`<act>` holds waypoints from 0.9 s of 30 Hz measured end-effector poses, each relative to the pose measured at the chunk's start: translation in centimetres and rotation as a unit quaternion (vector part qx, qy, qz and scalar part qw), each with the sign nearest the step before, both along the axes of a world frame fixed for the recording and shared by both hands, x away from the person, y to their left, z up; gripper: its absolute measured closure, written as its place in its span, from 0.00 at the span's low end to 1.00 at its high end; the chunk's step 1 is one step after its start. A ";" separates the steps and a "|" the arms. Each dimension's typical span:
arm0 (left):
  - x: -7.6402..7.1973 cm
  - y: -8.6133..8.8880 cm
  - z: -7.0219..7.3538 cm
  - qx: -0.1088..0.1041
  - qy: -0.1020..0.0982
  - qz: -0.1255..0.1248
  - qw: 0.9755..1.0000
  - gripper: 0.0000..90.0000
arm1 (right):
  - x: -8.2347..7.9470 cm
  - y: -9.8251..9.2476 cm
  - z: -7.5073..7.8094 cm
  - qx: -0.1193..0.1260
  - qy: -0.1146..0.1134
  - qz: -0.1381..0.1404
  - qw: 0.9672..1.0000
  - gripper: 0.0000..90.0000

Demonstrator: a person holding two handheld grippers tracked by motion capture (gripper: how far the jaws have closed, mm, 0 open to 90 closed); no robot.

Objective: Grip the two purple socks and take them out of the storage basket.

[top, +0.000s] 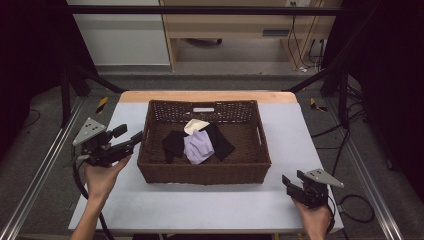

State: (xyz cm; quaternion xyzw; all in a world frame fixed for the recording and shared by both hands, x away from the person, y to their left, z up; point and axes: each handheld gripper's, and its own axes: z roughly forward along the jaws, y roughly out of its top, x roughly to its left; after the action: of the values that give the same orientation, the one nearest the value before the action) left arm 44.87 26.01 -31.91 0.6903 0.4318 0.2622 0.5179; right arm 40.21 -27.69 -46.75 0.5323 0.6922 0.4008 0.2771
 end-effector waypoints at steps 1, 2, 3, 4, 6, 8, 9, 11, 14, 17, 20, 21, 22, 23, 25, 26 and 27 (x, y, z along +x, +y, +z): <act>0.2 -0.4 0.1 0.002 0.000 -0.003 1.000 0.40 | 0.0 0.0 0.0 0.000 0.000 0.001 1.000 0.46; 0.5 -0.9 0.2 0.004 0.000 -0.006 1.000 0.40 | 0.0 0.0 0.0 0.000 0.000 0.000 1.000 0.46; 0.7 -1.3 0.3 0.006 0.000 -0.007 1.000 0.40 | 0.0 0.1 0.1 0.003 0.001 0.000 1.000 0.45; 0.9 -1.7 0.4 0.009 -0.001 -0.010 1.000 0.40 | 0.0 0.0 0.1 0.001 0.000 0.000 1.000 0.45; 1.5 -2.5 0.4 0.012 0.002 -0.013 1.000 0.40 | 0.1 0.0 0.1 0.001 0.000 0.000 1.000 0.45; 2.0 -3.2 0.4 0.011 0.005 -0.016 1.000 0.40 | 0.1 0.1 0.1 -0.001 0.000 0.000 1.000 0.45; 2.4 -3.7 0.4 0.014 0.007 -0.017 1.000 0.40 | 0.1 0.1 0.1 -0.002 -0.001 0.000 1.000 0.45; 2.9 -4.4 0.4 0.013 0.010 -0.018 1.000 0.40 | 0.1 0.0 0.1 -0.001 -0.001 0.000 1.000 0.45; 3.7 -5.3 0.3 0.010 0.012 -0.020 1.000 0.40 | 0.2 0.0 0.1 -0.001 -0.002 -0.002 1.000 0.45; 4.6 -6.3 0.1 0.016 0.016 -0.020 1.000 0.40 | 0.2 0.0 0.1 -0.001 0.000 -0.003 1.000 0.45; 5.5 -7.2 -0.1 0.019 0.021 -0.020 0.999 0.40 | 0.3 0.1 0.1 -0.001 0.002 -0.002 1.000 0.45; 5.8 -7.6 -0.2 0.021 0.021 -0.020 0.999 0.41 | 0.3 0.1 0.0 -0.003 0.001 -0.001 1.000 0.45; 6.2 -7.9 -0.3 0.023 0.022 -0.023 0.999 0.42 | 0.3 0.2 0.1 0.002 0.003 -0.002 1.000 0.45; 6.5 -8.2 -0.3 0.028 0.023 -0.024 0.999 0.42 | 0.3 0.1 0.1 -0.003 0.000 -0.001 1.000 0.45; 7.1 -8.9 -0.5 0.039 0.026 -0.021 0.999 0.42 | 0.3 0.2 0.1 -0.003 0.001 -0.002 1.000 0.46; 7.4 -9.2 -0.6 0.042 0.028 -0.023 0.998 0.42 | 0.3 0.2 0.1 -0.003 0.000 -0.003 1.000 0.46; 7.7 -9.5 -0.7 0.044 0.027 -0.023 0.998 0.42 | 0.3 0.2 0.1 -0.004 0.000 -0.002 1.000 0.47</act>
State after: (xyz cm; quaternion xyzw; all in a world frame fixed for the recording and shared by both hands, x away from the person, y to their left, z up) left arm 52.52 16.55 -32.59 0.7292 0.4176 0.2496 0.4812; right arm 40.56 -27.52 -46.64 0.5331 0.6925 0.3974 0.2798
